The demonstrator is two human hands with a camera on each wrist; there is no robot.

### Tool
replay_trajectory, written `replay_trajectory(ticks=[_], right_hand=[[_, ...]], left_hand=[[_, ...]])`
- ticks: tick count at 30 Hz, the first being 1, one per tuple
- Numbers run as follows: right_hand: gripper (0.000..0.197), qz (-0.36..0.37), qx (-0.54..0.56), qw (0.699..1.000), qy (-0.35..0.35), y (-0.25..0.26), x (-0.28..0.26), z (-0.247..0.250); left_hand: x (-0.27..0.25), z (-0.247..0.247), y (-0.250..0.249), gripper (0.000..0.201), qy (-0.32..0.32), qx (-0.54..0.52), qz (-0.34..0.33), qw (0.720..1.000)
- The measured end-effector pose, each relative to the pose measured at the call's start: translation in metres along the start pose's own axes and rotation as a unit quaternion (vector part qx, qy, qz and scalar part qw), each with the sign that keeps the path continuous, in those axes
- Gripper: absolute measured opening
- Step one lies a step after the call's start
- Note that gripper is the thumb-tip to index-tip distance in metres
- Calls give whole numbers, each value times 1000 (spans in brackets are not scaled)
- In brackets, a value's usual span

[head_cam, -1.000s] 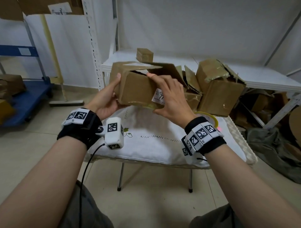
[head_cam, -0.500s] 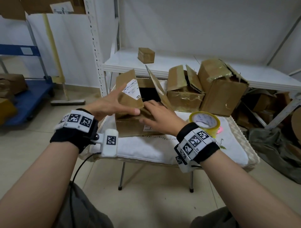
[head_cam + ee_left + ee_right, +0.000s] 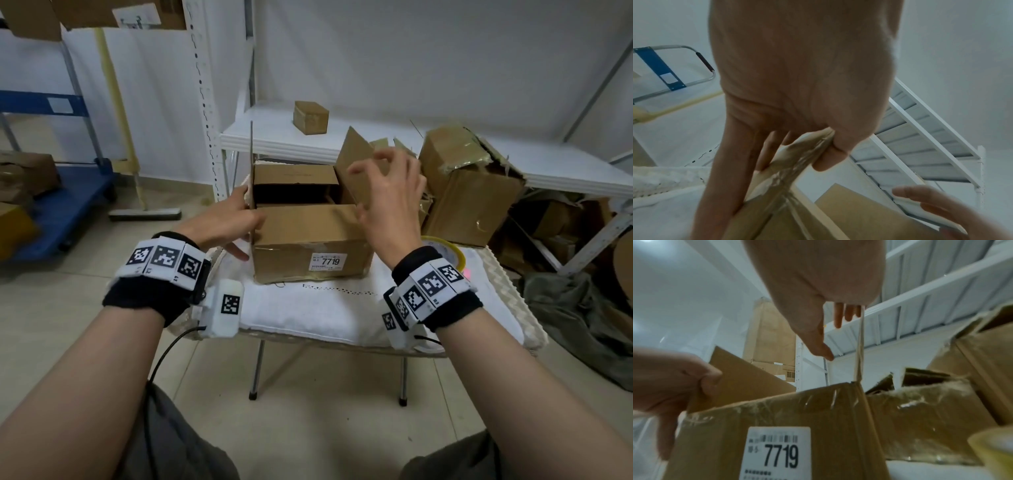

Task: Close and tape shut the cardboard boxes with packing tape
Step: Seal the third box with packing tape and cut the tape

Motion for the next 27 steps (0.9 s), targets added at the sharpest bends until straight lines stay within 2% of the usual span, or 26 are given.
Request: replay_trajectory(ticks=[2, 4, 7, 10, 12, 14, 16, 19, 21, 23, 27], right_hand=[[81, -60, 14, 998, -7, -11, 2, 0], [92, -126, 102, 987, -5, -23, 5, 2], [86, -209, 272, 939, -13, -40, 12, 10], [65, -273, 341, 900, -13, -57, 15, 10], [50, -316, 322, 890, 72, -65, 12, -4], [43, -349, 305, 861, 208, -66, 2, -24], [41, -354, 269, 836, 321, -60, -12, -37], [43, -337, 195, 817, 424, -51, -28, -46], [48, -346, 190, 812, 431, -51, -31, -49], [49, -346, 202, 821, 406, -50, -26, -48], [43, -330, 236, 839, 362, -42, -14, -40]], left_hand=[[-4, -2, 2, 55, 13, 0, 27, 1000], [-7, -5, 1, 40, 25, 5, 49, 998], [-9, -11, 4, 26, 48, 8, 87, 995], [-8, -18, 15, 41, 74, 27, 137, 987], [-7, -23, 21, 50, 91, 45, 159, 982], [-6, -25, 21, 48, 84, 54, 172, 980], [-5, -24, 19, 42, 60, 54, 175, 981], [-2, -18, 19, 31, 24, 46, 162, 985], [2, -12, 20, 24, 4, 48, 150, 988], [3, -6, 18, 22, -25, 43, 137, 989], [4, 7, 11, 36, -99, 35, 118, 987]])
Point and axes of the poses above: each hand's wrist, its own x-axis towards the middle knuckle, its own z-axis out of the back of the hand, y = z × x, the point moved 6 cm from there along x, towards the middle knuckle, and after that the axes turned 10 degrees about -z, right-handed, at the moved point
